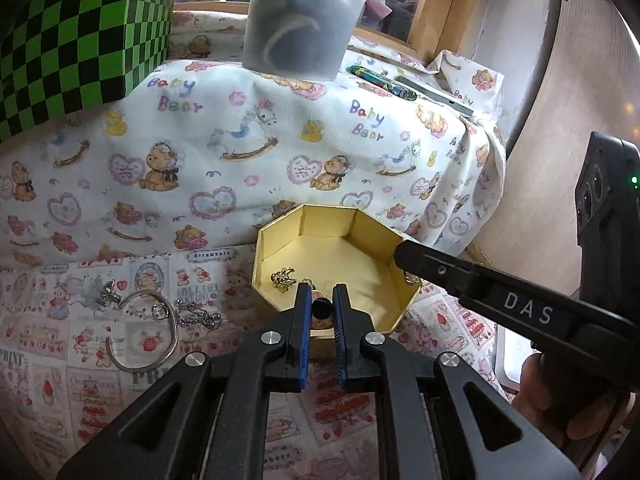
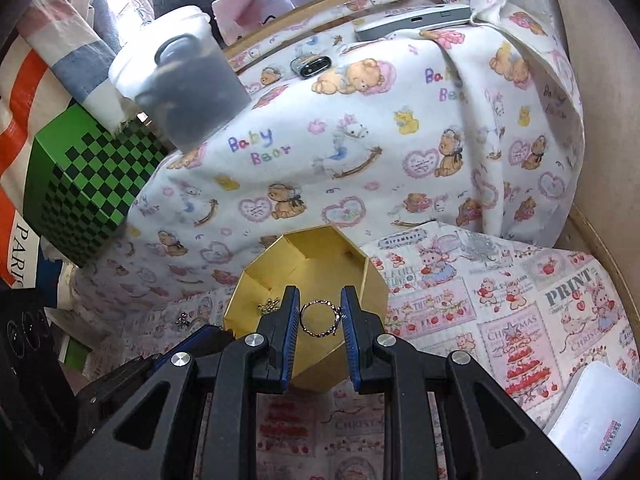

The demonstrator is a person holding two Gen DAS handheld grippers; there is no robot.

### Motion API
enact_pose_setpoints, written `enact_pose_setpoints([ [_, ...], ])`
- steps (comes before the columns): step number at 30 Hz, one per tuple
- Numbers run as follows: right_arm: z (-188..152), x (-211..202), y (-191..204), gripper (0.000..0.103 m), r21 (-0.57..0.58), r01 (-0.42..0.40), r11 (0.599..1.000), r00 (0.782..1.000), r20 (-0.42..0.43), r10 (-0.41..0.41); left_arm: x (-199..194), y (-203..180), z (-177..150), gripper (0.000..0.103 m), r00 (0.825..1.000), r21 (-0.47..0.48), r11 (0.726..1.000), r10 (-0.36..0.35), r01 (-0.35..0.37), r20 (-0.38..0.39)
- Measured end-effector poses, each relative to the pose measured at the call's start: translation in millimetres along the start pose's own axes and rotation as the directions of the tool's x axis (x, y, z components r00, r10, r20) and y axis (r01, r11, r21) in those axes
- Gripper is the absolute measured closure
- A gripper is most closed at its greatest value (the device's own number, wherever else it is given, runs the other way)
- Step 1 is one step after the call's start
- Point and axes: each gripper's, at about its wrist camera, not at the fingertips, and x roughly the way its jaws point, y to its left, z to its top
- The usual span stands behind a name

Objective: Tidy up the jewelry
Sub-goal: 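Open both tools to drop the items into the gold box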

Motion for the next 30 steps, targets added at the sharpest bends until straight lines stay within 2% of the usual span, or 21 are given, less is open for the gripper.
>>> enact_pose_setpoints([
  [4, 0, 0, -1, 0.079, 0.016, -0.013, 1.000, 1.000, 0.005, 0.013, -2, 3, 1, 0.089, 1.000, -0.007, 1.000, -0.011, 0.011, 0.005],
  [6, 1, -1, 0, 0.071, 0.017, -0.018, 1.000, 1.000, 0.009, 0.018, -7, 5, 1, 0.086, 1.000, -0.010, 1.000, -0.012, 0.012, 0.013],
  [8, 0, -6, -2, 0.058, 0.014, -0.015, 1.000, 1.000, 0.026, 0.014, -14, 7, 1, 0.083, 1.000, -0.009, 1.000, 0.000, 0.000, 0.023],
  [11, 0, -12, 4, 0.057, -0.009, -0.010, 1.000, 0.999, 0.044, 0.011, -32, 11, 3, 0.082, 0.997, 0.007, 0.999, 0.036, -0.037, 0.062],
  [13, 1, -16, 9, 0.057, -0.024, -0.013, 1.000, 0.998, 0.055, 0.014, -49, 15, 3, 0.078, 0.993, 0.012, 0.997, 0.077, -0.078, 0.092],
  [17, -2, -28, 23, 0.057, -0.083, -0.002, 0.997, 0.996, 0.093, 0.010, -89, 22, 2, 0.070, 0.975, 0.016, 0.989, 0.140, -0.145, 0.174],
  [19, -4, -32, 33, 0.055, -0.121, 0.005, 0.993, 0.993, 0.115, 0.009, -109, 25, 0, 0.056, 0.957, 0.022, 0.982, 0.179, -0.189, 0.229],
  [22, -10, -37, 49, 0.048, -0.206, 0.043, 0.978, 0.987, 0.159, -0.010, -132, 33, -1, 0.035, 0.936, 0.011, 0.976, 0.203, -0.216, 0.286],
  [25, -15, -39, 60, 0.047, -0.260, 0.027, 0.965, 0.985, 0.170, 0.018, -145, 43, -2, 0.023, 0.927, -0.009, 0.975, 0.214, -0.222, 0.309],
  [30, -21, -43, 68, 0.040, -0.280, 0.009, 0.960, 0.981, 0.189, 0.046, -151, 58, -7, 0.015, 0.913, -0.024, 0.966, 0.250, -0.256, 0.322],
])
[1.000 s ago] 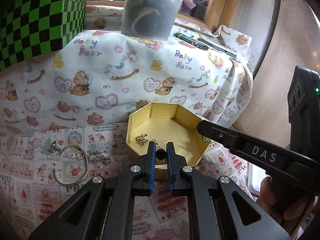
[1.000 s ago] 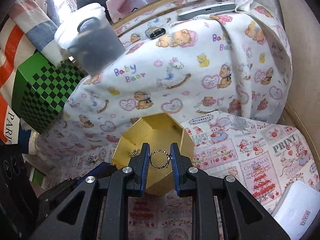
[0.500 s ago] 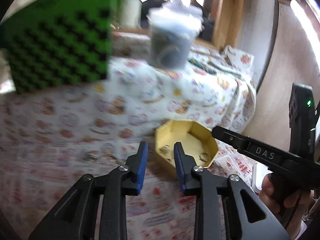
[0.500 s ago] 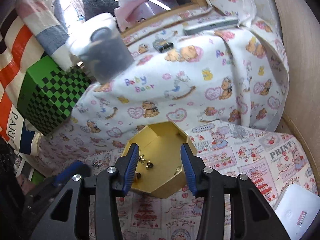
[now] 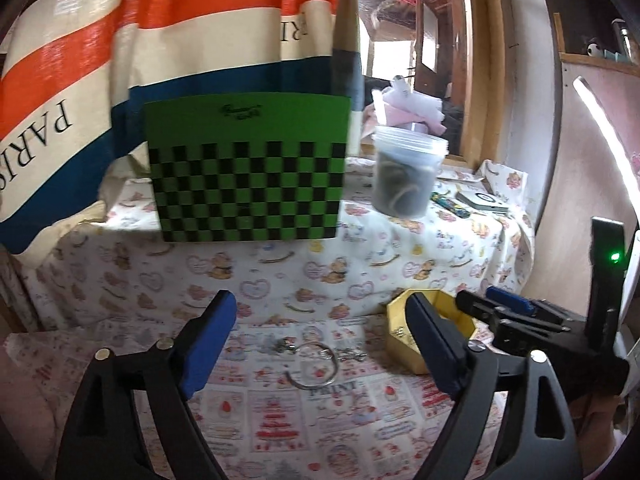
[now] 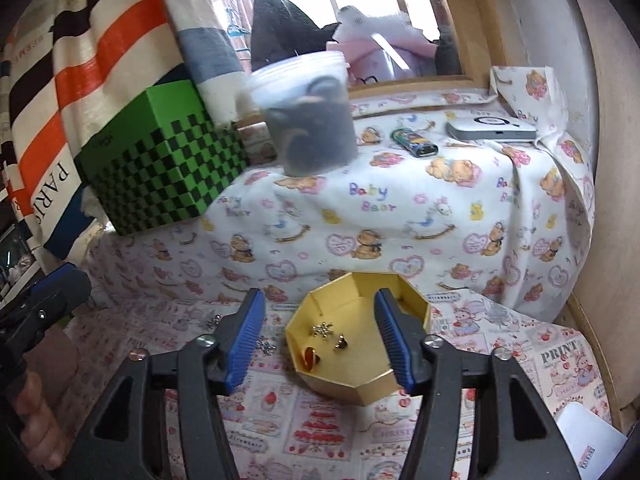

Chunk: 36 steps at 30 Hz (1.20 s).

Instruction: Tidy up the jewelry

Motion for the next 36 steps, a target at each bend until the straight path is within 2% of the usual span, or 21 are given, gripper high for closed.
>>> enact_pose_setpoints([
  [8, -2, -1, 9, 0.038, -0.030, 0.003, 1.000, 1.000, 0.004, -0.003, -1, 23, -10, 0.007, 0.996, -0.009, 0.997, 0.083, -0.083, 0.025],
  [12, -4, -1, 15, 0.032, -0.052, 0.013, 0.999, 1.000, 0.008, -0.013, 1, 32, -15, 0.006, 0.996, -0.015, 0.996, 0.091, -0.090, 0.025],
  [14, -5, 0, 16, 0.022, -0.057, 0.018, 0.998, 1.000, 0.002, -0.018, 2, 36, -19, 0.005, 0.995, -0.014, 0.995, 0.095, -0.095, 0.025],
  [15, -5, 1, 17, 0.021, -0.060, 0.026, 0.998, 1.000, 0.002, -0.025, 2, 37, -21, 0.005, 0.995, -0.017, 0.995, 0.097, -0.097, 0.023],
  [20, -8, 3, 21, 0.018, -0.087, 0.051, 0.995, 0.999, 0.006, -0.051, 5, 47, -26, 0.004, 0.995, -0.036, 0.994, 0.101, -0.101, -0.008],
  [28, -12, 9, 22, 0.013, -0.092, 0.082, 0.992, 0.997, 0.016, -0.081, 4, 58, -31, 0.002, 0.993, -0.057, 0.991, 0.121, -0.120, 0.009],
  [36, -17, 18, 29, 0.013, -0.137, 0.103, 0.985, 0.995, -0.006, -0.105, 20, 63, -40, 0.001, 0.991, -0.052, 0.991, 0.125, -0.127, -0.044],
])
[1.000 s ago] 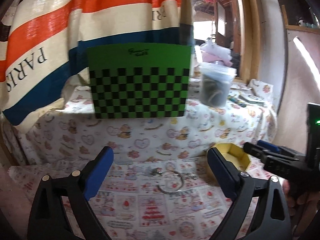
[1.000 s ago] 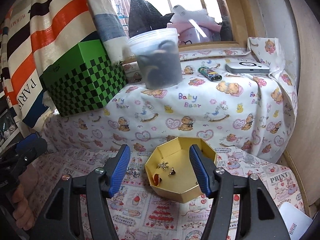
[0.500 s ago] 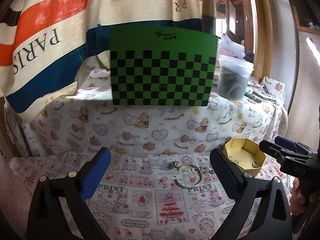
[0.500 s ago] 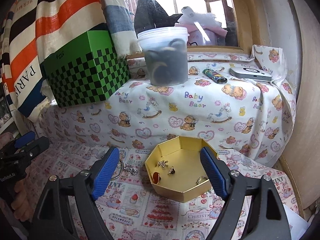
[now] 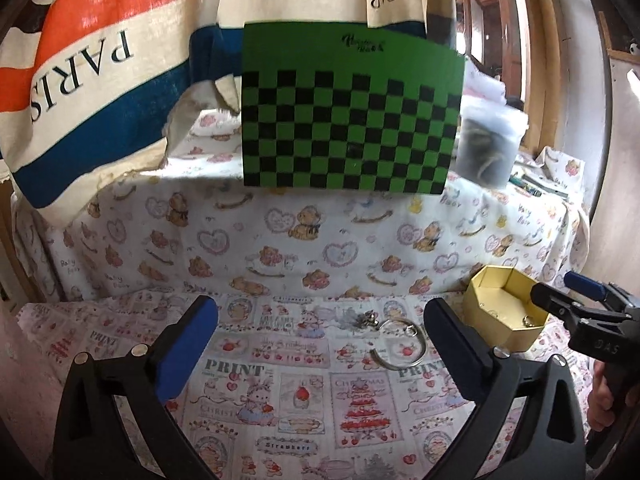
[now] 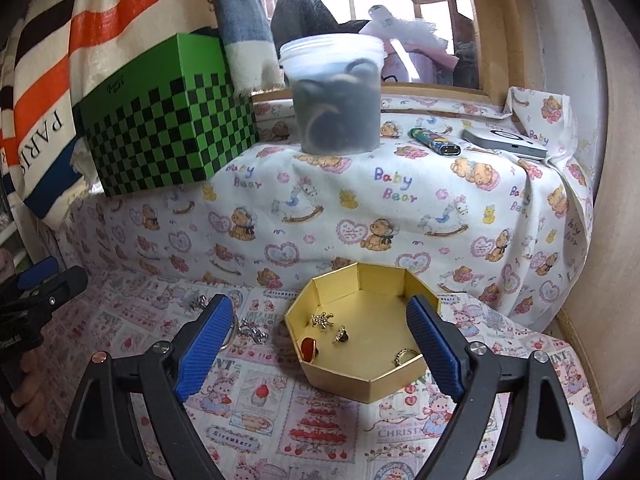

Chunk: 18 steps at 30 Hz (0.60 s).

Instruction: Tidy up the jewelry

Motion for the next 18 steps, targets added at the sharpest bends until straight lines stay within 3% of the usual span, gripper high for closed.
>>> enact_pose_setpoints([
  [8, -2, 2, 1, 0.013, 0.011, -0.010, 1.000, 1.000, -0.011, 0.010, 11, 9, -2, 0.001, 0.999, -0.044, 0.999, -0.015, 0.013, -0.050],
  [18, -6, -1, 22, 0.013, -0.049, -0.042, 0.998, 0.999, -0.015, 0.042, 4, 21, 4, 0.001, 1.000, -0.059, 0.998, 0.009, -0.010, -0.026],
])
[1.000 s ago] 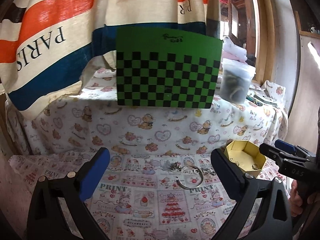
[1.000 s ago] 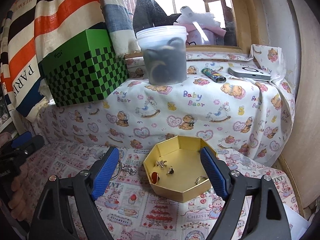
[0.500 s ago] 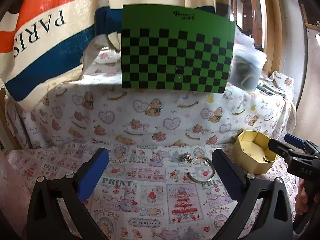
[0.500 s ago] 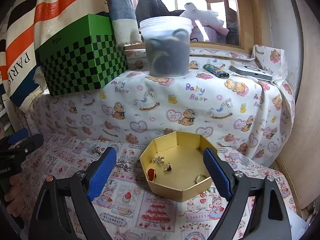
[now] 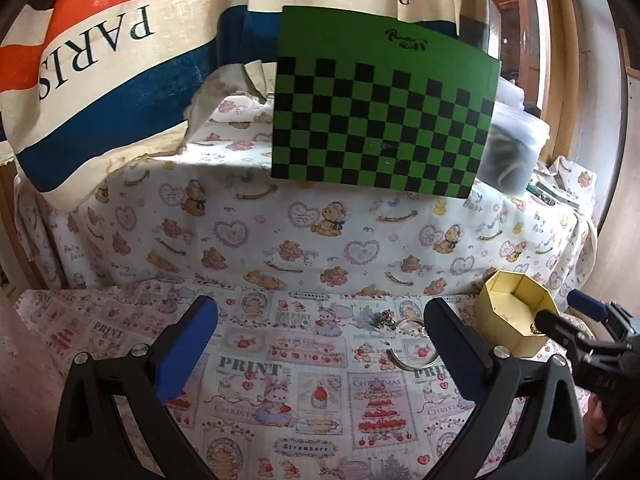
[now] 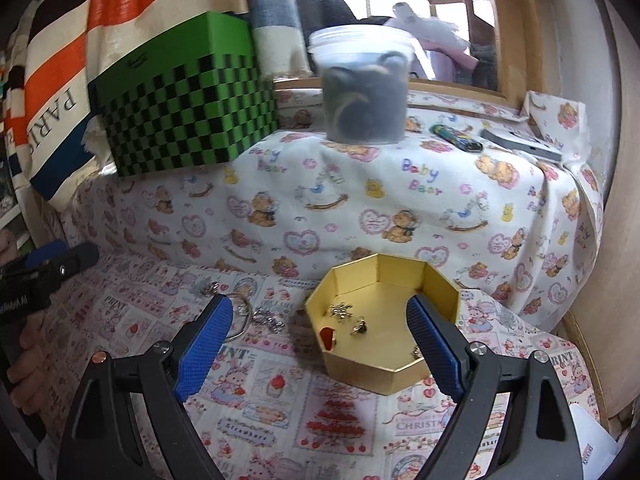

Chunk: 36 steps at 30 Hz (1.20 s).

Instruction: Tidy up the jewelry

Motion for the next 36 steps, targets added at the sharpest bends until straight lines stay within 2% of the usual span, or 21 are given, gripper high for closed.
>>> enact_pose_setpoints([
  [4, -1, -6, 9, 0.013, 0.011, -0.015, 1.000, 1.000, -0.008, 0.015, -3, 5, 3, 0.001, 1.000, -0.019, 1.000, -0.004, 0.004, 0.002],
  [9, -2, -11, 24, 0.013, 0.011, -0.078, 0.997, 0.997, -0.026, 0.078, -10, 7, 6, 0.001, 1.000, -0.016, 1.000, 0.008, -0.008, 0.028],
  [13, 0, -7, 32, 0.013, 0.007, -0.120, 0.993, 0.991, -0.058, 0.120, -12, 16, 10, 0.001, 1.000, -0.052, 0.999, 0.002, 0.000, 0.028],
  [17, 4, 14, 45, 0.014, 0.005, -0.186, 0.983, 0.969, -0.166, 0.184, -11, 24, 12, 0.001, 0.999, -0.072, 0.997, 0.026, -0.024, 0.032],
  [20, 6, 38, 59, 0.022, -0.003, -0.219, 0.976, 0.944, -0.254, 0.211, -9, 27, 12, 0.001, 0.999, -0.075, 0.996, 0.042, -0.039, 0.031],
  [22, 7, 52, 70, 0.023, -0.024, -0.239, 0.971, 0.930, -0.292, 0.222, -8, 28, 12, 0.001, 0.998, -0.073, 0.996, 0.049, -0.046, 0.031],
  [28, 14, 90, 98, 0.023, -0.156, -0.215, 0.964, 0.924, -0.352, 0.149, -5, 35, 13, 0.001, 0.998, -0.089, 0.995, 0.049, -0.046, 0.025],
  [30, 13, 104, 99, 0.023, -0.165, -0.186, 0.969, 0.925, -0.361, 0.116, -3, 36, 13, 0.001, 0.999, -0.097, 0.994, 0.044, -0.042, 0.015],
  [36, 9, 131, 96, 0.023, -0.144, -0.182, 0.973, 0.922, -0.369, 0.118, 6, 38, 11, 0.001, 0.998, -0.096, 0.994, 0.056, -0.057, -0.012],
])
